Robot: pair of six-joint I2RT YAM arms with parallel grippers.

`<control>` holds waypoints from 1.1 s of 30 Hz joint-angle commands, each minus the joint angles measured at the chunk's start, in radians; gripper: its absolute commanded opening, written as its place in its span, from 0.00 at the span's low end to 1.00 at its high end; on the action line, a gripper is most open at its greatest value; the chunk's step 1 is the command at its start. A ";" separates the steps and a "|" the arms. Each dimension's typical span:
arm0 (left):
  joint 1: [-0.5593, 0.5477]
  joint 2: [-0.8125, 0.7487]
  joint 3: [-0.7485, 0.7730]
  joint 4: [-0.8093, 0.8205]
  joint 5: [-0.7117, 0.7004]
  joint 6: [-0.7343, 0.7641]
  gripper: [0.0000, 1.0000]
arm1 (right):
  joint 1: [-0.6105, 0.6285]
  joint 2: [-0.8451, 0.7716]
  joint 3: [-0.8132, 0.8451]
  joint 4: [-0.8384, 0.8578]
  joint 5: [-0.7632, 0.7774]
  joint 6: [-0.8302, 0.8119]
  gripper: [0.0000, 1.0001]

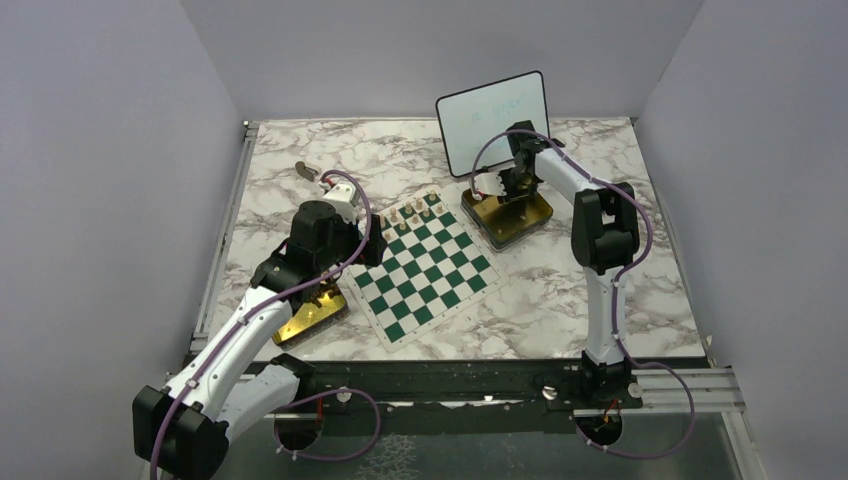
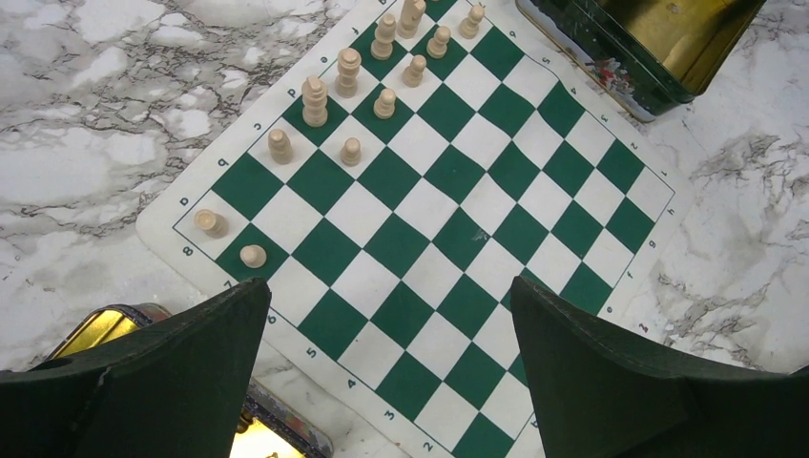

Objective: Set up the chess pieces on the board
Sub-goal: Pick up the chess piece from the storage box.

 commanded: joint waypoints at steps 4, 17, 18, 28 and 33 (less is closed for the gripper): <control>0.003 -0.025 0.020 -0.012 -0.033 0.004 0.97 | -0.001 0.031 -0.004 0.033 -0.088 0.040 0.21; 0.003 -0.056 0.019 -0.006 -0.030 -0.007 0.95 | 0.001 -0.105 -0.100 0.053 -0.187 0.170 0.06; 0.003 -0.058 0.018 -0.006 -0.030 -0.007 0.95 | 0.001 -0.114 -0.105 0.053 -0.194 0.186 0.06; 0.006 -0.071 0.010 0.007 0.002 -0.003 0.93 | 0.000 -0.302 -0.233 0.117 -0.181 0.345 0.01; 0.007 -0.086 0.002 0.034 0.029 -0.001 0.92 | 0.002 -0.398 -0.290 0.161 -0.294 0.450 0.01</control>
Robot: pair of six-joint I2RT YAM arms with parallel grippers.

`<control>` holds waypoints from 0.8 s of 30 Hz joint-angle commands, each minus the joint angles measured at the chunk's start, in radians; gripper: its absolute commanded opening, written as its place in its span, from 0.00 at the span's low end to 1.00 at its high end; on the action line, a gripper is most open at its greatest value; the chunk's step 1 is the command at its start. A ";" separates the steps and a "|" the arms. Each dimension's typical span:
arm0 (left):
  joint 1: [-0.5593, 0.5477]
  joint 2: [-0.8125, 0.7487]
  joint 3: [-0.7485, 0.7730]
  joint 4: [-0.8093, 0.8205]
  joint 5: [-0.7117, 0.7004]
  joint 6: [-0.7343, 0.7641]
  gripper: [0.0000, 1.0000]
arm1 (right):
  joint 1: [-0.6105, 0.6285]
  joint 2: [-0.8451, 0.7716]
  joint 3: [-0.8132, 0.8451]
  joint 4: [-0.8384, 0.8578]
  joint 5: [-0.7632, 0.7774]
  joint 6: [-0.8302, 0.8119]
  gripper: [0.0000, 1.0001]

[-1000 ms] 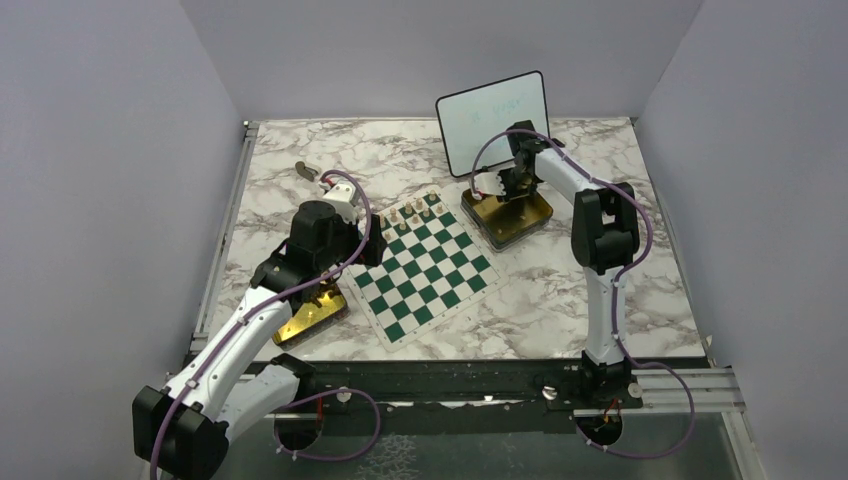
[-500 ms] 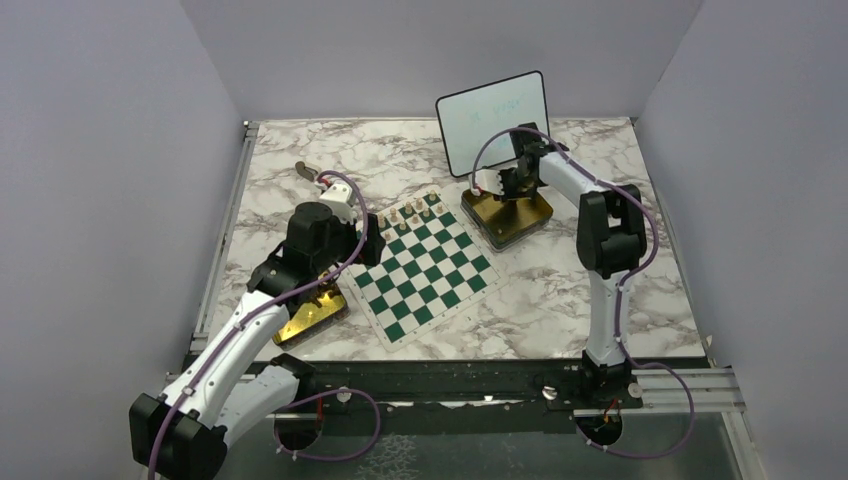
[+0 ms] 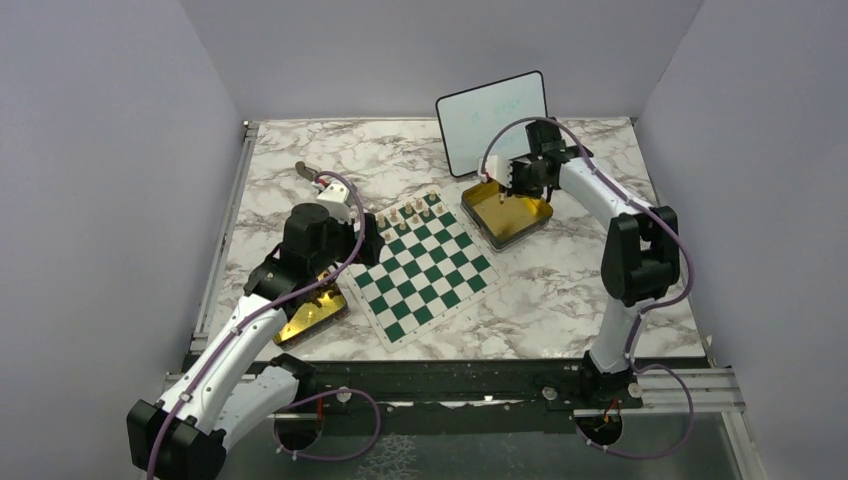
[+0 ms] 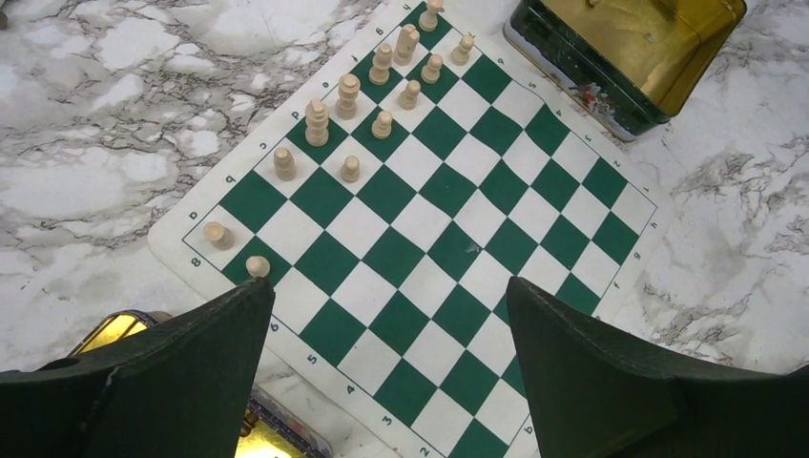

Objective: Set up the chess pieces on the board
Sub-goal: Pick up the chess piece from the storage box.

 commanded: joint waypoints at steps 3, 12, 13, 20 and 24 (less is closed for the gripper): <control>0.005 -0.050 -0.016 0.077 0.048 0.011 0.92 | 0.005 -0.144 -0.040 0.072 -0.254 0.256 0.01; 0.004 0.002 -0.040 0.276 0.268 -0.026 0.89 | 0.022 -0.277 -0.171 0.267 -0.544 0.590 0.01; 0.004 0.034 -0.028 0.283 0.277 -0.033 0.89 | 0.026 -0.288 -0.192 0.280 -0.568 0.612 0.01; -0.011 0.236 0.135 0.236 0.414 -0.014 0.80 | 0.079 -0.443 -0.438 0.554 -0.688 0.829 0.01; -0.039 0.284 0.183 0.204 0.444 0.049 0.78 | 0.137 -0.521 -0.512 0.650 -0.654 0.960 0.01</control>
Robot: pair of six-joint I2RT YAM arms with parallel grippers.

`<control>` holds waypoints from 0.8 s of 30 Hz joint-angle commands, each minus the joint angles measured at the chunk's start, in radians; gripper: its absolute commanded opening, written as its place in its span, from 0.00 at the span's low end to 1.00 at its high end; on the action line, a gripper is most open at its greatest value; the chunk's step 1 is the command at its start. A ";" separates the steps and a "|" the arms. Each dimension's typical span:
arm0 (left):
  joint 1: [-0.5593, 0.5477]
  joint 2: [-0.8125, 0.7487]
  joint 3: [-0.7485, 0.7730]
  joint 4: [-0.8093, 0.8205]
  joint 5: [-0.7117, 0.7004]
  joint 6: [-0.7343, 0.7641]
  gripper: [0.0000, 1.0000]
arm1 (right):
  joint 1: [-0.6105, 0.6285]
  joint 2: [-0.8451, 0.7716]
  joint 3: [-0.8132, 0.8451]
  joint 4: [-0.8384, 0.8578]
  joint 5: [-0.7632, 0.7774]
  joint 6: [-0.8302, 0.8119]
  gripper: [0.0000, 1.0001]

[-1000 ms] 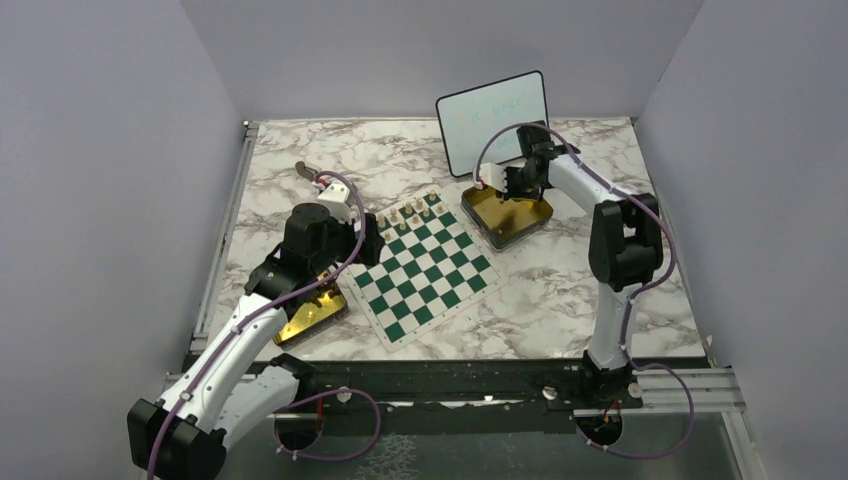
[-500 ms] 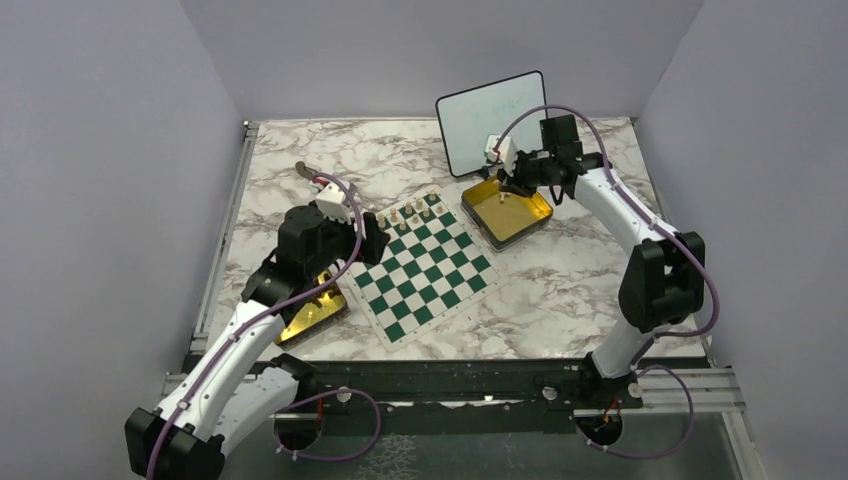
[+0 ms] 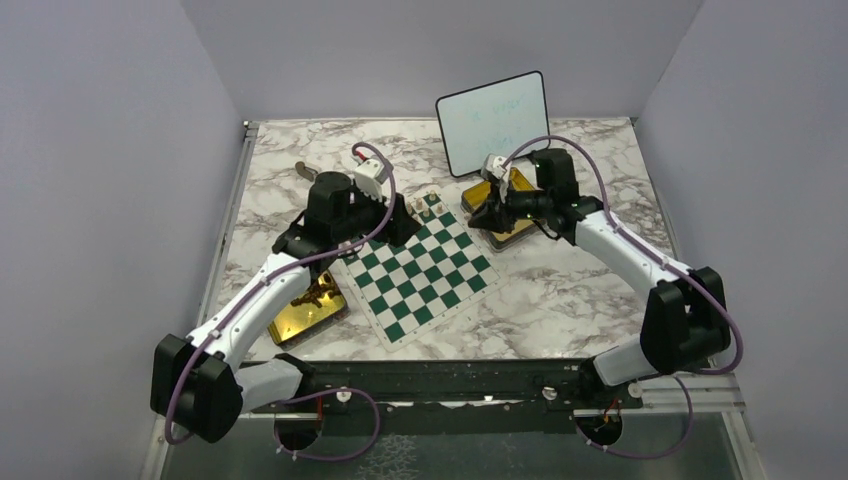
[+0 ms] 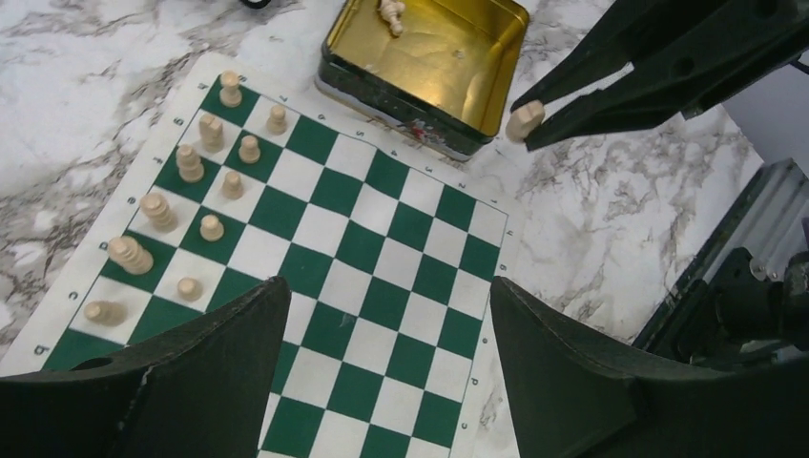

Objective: Set up the chess pieces on the board
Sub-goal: Pick up the chess piece from the storage box, then place the chess piece on the chessboard.

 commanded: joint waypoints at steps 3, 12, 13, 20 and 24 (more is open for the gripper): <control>-0.034 0.034 0.100 -0.040 0.142 0.100 0.76 | 0.066 -0.123 -0.066 0.248 -0.078 0.293 0.01; -0.034 0.009 0.175 -0.051 0.252 0.063 0.73 | 0.114 -0.145 -0.111 0.359 -0.122 0.399 0.01; -0.035 0.011 0.177 -0.037 0.279 0.049 0.72 | 0.117 -0.141 -0.118 0.381 -0.130 0.418 0.01; -0.035 0.066 0.218 -0.033 0.325 0.027 0.67 | 0.153 -0.102 -0.095 0.380 -0.117 0.457 0.01; -0.035 0.102 0.226 -0.010 0.357 0.026 0.62 | 0.168 -0.077 -0.071 0.395 -0.151 0.500 0.01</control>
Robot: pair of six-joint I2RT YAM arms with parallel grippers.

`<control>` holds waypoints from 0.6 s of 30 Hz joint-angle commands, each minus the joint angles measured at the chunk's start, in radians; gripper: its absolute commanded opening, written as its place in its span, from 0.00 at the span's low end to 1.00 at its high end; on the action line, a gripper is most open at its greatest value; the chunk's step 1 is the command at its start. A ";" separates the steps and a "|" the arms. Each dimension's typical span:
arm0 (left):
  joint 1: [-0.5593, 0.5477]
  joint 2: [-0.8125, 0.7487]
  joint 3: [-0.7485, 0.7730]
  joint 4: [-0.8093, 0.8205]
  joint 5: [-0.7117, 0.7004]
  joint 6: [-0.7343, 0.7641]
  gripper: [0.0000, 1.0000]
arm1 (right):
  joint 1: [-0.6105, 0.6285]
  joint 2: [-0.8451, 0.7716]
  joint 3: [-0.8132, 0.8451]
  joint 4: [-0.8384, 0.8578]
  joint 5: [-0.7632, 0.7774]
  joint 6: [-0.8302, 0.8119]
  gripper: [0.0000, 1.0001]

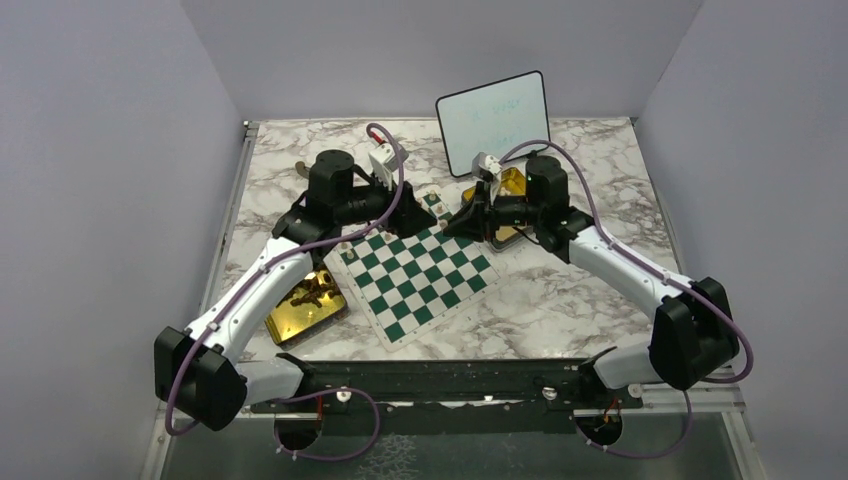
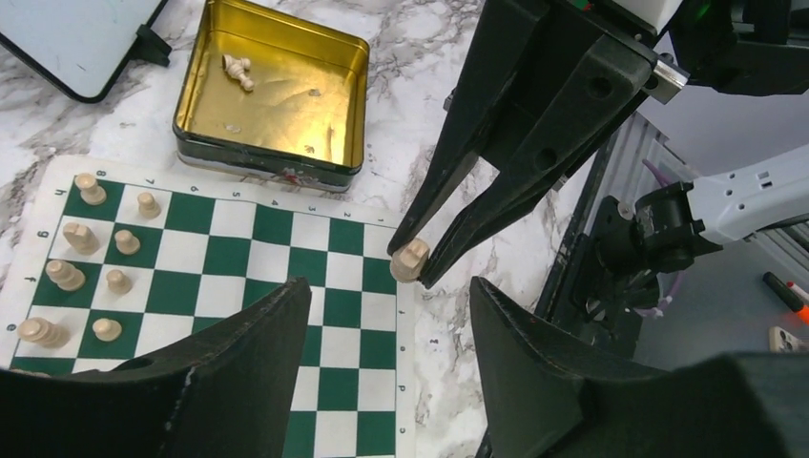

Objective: Set up the chess pieces on the board
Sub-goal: Place the chess piece on the chessboard.

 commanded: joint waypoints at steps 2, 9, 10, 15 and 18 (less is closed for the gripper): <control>-0.004 0.053 0.033 0.060 0.117 -0.007 0.60 | 0.027 0.038 0.047 0.046 -0.062 0.058 0.01; -0.003 0.090 0.066 0.041 0.239 0.046 0.49 | 0.039 0.059 0.052 0.066 -0.130 0.052 0.01; -0.004 0.096 0.072 0.032 0.255 0.051 0.48 | 0.042 0.055 0.051 0.066 -0.135 0.047 0.01; -0.004 0.097 0.095 -0.002 0.293 0.072 0.42 | 0.041 0.065 0.080 0.055 -0.158 0.065 0.01; -0.004 0.101 0.107 -0.035 0.266 0.099 0.42 | 0.042 0.060 0.088 0.045 -0.165 0.065 0.01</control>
